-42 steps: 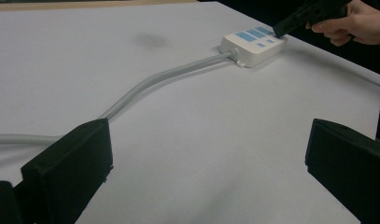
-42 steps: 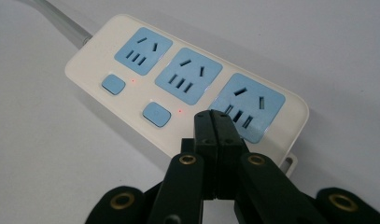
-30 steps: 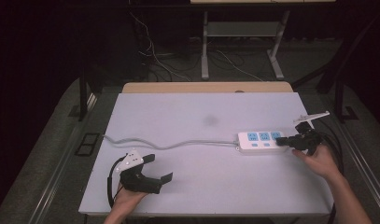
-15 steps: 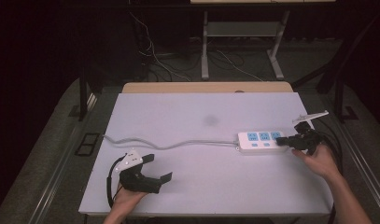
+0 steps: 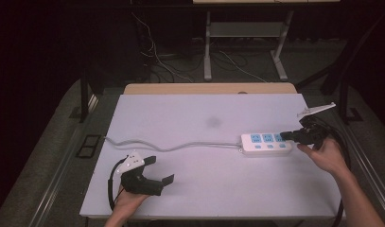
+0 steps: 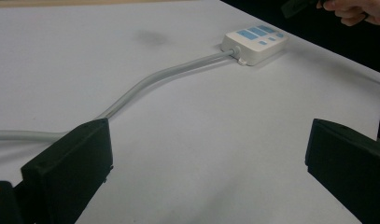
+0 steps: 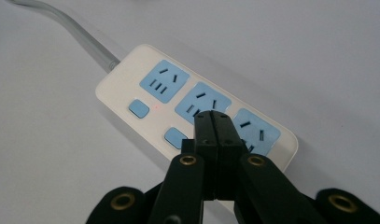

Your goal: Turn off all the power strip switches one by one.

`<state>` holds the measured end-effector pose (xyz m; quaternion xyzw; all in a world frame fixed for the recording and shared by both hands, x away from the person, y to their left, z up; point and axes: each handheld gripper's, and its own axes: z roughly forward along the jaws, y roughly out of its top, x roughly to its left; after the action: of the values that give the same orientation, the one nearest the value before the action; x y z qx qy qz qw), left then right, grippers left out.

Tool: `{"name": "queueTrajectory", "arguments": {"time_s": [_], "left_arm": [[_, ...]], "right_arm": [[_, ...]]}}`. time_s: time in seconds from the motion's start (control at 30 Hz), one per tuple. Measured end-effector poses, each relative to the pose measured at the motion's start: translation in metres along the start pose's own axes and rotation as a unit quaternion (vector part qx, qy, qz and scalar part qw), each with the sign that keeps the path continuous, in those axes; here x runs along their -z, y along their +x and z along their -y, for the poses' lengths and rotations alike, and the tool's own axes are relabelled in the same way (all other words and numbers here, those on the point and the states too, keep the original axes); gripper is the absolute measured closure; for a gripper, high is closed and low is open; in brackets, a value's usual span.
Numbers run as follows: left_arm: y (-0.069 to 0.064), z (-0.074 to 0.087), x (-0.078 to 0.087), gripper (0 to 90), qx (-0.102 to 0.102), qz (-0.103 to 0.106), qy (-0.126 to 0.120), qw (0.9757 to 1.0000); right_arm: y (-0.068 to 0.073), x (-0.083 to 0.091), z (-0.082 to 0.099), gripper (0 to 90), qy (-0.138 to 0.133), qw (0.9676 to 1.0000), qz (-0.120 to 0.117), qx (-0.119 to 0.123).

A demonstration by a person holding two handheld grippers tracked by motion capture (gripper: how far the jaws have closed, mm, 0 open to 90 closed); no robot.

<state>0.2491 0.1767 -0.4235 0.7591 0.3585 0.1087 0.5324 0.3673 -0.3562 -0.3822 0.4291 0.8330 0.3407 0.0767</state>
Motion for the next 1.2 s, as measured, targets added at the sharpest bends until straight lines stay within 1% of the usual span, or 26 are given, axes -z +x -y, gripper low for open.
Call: {"name": "queueTrajectory", "arguments": {"time_s": [0.27,0.43,0.67,0.8,1.2], "left_arm": [[0.000,0.000,0.000,0.0,0.000,0.001,0.000,1.0000],[-0.001,0.000,-0.001,0.0,-0.001,0.002,0.000,1.0000],[-0.001,0.000,0.000,0.0,-0.002,0.001,0.001,1.0000],[0.000,0.000,0.000,0.0,-0.001,0.002,0.000,1.0000],[0.000,0.000,0.001,0.0,0.001,0.002,-0.001,1.0000]], "right_arm": [[0.007,0.002,-0.007,90.0,0.004,0.9999,-0.011,0.007],[0.010,0.002,-0.011,90.0,0.006,0.9998,-0.016,0.006],[0.015,-0.005,-0.016,90.0,0.012,0.9996,-0.024,0.013],[0.015,-0.011,-0.016,90.0,0.021,0.9994,-0.023,0.014],[0.014,-0.021,-0.016,90.0,0.031,0.9991,-0.026,0.012]]}}
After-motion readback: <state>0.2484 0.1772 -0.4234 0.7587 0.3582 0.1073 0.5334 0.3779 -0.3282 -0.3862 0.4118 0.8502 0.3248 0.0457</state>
